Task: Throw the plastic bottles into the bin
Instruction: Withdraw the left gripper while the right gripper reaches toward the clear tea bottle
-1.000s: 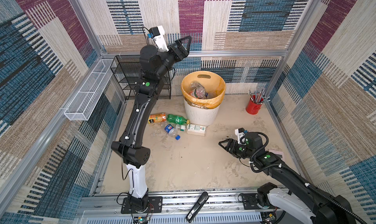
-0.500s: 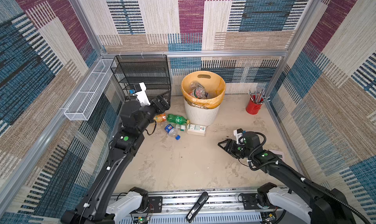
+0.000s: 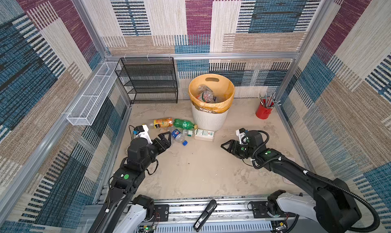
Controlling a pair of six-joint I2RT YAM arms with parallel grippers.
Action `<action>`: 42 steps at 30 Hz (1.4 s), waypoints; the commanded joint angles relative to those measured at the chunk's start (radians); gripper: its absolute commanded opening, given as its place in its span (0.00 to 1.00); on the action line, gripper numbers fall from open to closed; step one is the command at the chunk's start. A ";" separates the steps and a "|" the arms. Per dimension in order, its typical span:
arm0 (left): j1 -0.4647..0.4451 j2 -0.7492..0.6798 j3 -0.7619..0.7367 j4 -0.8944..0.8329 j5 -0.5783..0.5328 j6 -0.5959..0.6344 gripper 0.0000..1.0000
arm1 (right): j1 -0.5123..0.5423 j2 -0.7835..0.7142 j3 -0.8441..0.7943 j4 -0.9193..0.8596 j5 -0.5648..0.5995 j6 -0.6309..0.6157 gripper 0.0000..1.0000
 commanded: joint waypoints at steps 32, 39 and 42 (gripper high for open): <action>0.001 -0.099 -0.027 -0.169 -0.054 -0.111 0.84 | 0.171 0.185 0.247 -0.022 0.268 -0.562 0.67; 0.000 -0.118 -0.031 -0.194 -0.060 -0.124 0.84 | 0.253 0.336 0.419 -0.134 0.352 -0.763 0.72; 0.000 -0.127 -0.031 -0.198 -0.063 -0.126 0.84 | 0.265 0.400 0.483 -0.181 0.379 -0.821 0.74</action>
